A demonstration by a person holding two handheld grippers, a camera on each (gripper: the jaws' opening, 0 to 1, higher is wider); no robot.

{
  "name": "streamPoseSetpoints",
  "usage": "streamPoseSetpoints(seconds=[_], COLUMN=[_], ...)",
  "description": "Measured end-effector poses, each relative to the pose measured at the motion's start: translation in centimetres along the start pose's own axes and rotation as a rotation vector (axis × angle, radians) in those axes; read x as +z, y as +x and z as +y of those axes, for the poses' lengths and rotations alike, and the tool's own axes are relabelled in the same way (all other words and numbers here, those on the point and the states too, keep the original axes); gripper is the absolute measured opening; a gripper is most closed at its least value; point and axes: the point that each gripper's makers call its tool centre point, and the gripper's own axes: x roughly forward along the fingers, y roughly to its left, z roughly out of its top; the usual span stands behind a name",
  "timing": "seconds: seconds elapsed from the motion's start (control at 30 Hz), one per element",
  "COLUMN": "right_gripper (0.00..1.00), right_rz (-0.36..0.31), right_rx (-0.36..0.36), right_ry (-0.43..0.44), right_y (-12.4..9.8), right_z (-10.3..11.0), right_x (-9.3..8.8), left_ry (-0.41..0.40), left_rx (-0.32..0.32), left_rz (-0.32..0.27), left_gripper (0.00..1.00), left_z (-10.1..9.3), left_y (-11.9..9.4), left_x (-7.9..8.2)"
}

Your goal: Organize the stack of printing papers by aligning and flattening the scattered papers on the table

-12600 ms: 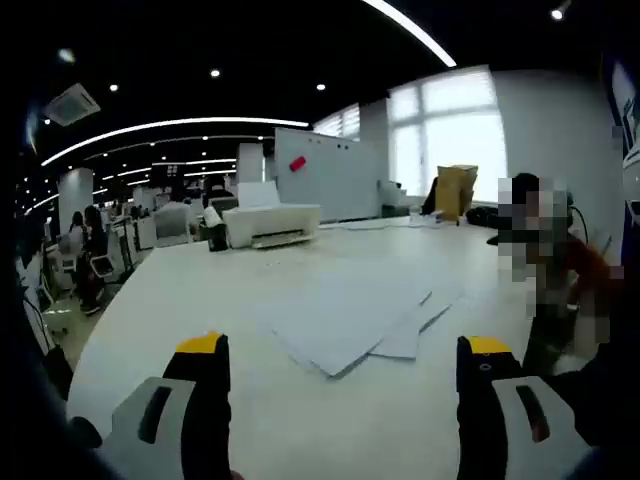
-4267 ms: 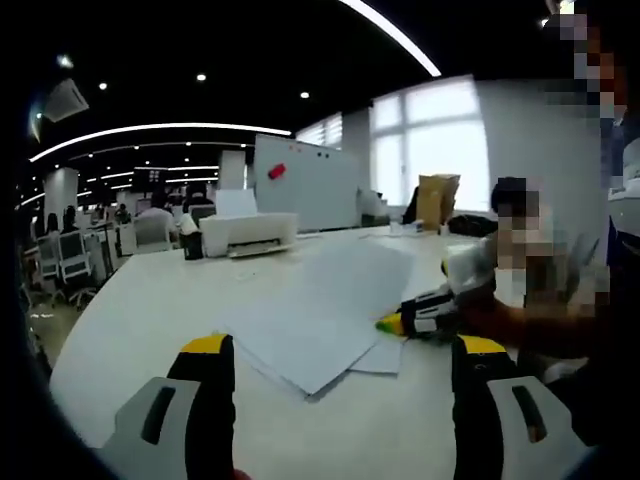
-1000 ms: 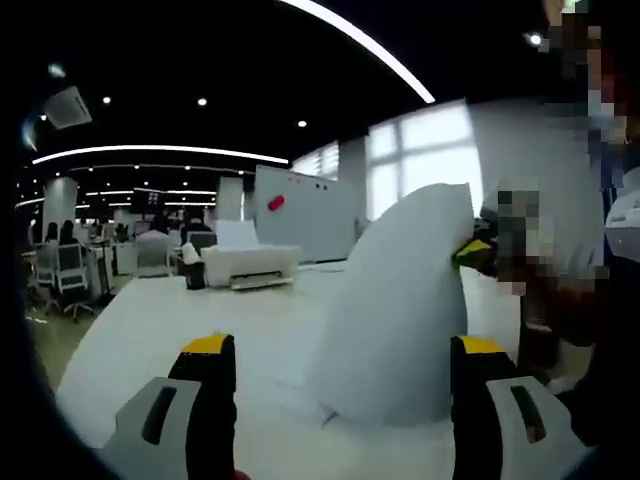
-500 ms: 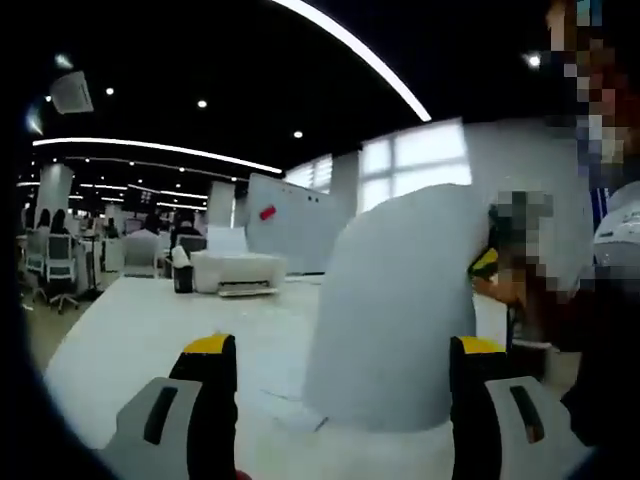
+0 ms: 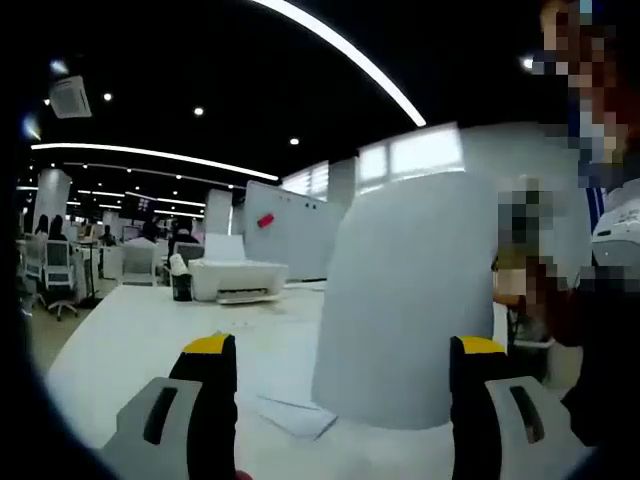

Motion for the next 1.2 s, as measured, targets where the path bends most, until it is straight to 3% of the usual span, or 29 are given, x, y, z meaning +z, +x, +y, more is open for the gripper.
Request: streamPoseSetpoints(seconds=[0.53,1.2], right_gripper=[0.0,0.0], right_rz=[-0.006,0.052], right_rx=[0.027,0.042], right_ry=[-0.034,-0.081], right_y=[-0.3,-0.6], right_z=[0.4,0.6], right_x=[1.0,-0.1], left_ry=[-0.047,-0.026], left_rx=[-0.051,-0.084], left_rz=[-0.061,-0.065], left_gripper=[0.91,0.91], left_z=[0.1,-0.3], left_y=[0.4,0.7], left_x=[1.3,1.5])
